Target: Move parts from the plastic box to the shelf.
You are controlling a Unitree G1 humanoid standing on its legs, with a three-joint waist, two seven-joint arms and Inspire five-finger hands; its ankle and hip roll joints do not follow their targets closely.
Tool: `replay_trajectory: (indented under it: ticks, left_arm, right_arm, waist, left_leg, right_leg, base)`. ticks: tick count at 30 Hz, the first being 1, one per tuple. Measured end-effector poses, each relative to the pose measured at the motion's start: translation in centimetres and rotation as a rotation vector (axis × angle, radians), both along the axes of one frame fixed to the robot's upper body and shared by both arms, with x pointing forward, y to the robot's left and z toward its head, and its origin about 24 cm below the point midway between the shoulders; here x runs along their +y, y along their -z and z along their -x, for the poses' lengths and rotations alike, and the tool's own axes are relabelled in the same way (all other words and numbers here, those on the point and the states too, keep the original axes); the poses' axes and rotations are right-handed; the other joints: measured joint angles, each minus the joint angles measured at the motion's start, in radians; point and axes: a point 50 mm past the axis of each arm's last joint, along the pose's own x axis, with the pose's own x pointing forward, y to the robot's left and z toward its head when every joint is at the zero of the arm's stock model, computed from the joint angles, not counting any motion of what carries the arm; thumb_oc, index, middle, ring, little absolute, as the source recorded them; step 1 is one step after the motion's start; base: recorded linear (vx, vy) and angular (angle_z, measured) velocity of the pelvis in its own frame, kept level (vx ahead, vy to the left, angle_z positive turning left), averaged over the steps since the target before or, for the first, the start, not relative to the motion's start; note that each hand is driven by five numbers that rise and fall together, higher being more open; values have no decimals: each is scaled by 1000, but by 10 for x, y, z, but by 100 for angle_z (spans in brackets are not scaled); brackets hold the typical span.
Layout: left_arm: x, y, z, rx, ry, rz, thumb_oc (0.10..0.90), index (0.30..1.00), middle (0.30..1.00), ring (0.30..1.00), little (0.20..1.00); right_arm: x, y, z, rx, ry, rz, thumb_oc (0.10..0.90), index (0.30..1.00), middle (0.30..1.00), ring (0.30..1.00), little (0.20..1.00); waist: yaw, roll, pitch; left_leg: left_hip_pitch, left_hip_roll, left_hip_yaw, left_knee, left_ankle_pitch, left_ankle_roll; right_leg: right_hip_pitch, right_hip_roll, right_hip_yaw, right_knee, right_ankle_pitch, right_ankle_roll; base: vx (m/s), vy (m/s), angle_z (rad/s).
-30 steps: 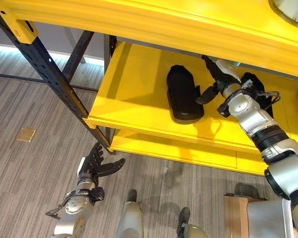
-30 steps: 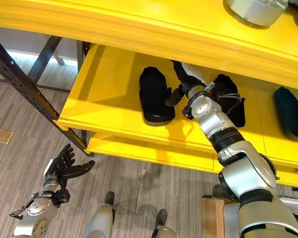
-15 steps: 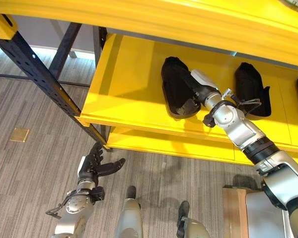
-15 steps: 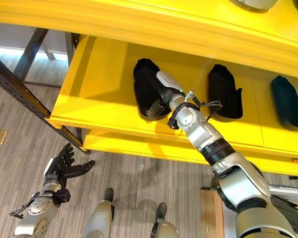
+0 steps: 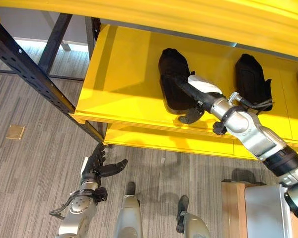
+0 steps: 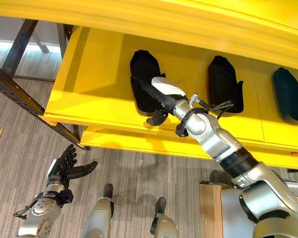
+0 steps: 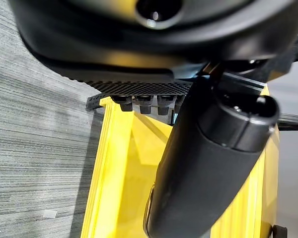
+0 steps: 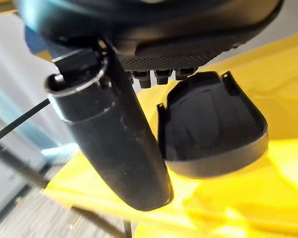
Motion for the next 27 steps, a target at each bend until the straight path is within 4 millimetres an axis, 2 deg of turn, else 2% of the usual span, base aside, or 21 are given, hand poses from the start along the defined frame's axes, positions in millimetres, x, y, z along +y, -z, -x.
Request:
replay_trajectory:
  ticks: [3,9,19,23,27]
  left_arm:
    - [2,0,1,2,-5,-5,900,1000,1000,1000,1000]
    - [3,-1,0,-3,-8,-9,900,1000,1000,1000,1000]
    - [3,0,2,3,-8,-9,900,1000,1000,1000,1000]
    - [4,3,6,17,-12,-9,900,1000,1000,1000,1000]
    - [6,2,6,12,-15,-9,900,1000,1000,1000,1000]
  right_arm:
    - [1,5,8,20,-36,17,900,1000,1000,1000,1000]
    - [-6,8,8,35,-22,46,900,1000,1000,1000,1000]
    - [-29,16,-5,64,85,102,900,1000,1000,1000,1000]
    - [-29,14,-5,51,81,141,900,1000,1000,1000,1000]
    - [-32,2,-6,16,82,194,900,1000,1000,1000,1000]
  waist:
    - [-11,-1,0]
    - [-25,-1,1]
    - [-20,-2,1]
    - [-19,-2,2]
    - [-15,2,6]
  left_leg:
    - [0,1,0,1,0,0]
    - [0,1,1,5,0,0]
    - [-8,1,0,6,0,0]
    - [-19,1,-1,5,0,0]
    - [-19,0,-3,2,0,-1]
  right_leg:
    - [0,0,0,1,0,0]
    - [-1,0,3,4,0,0]
    - [-8,0,2,7,-1,1]
    - [-20,0,1,10,-1,3]
    - [-20,0,-2,10,-2,4]
  base:
    - [0,0,0]
    - [-12,-3,-1]
    - [0,0,0]
    - [0,0,0]
    - [0,0,0]
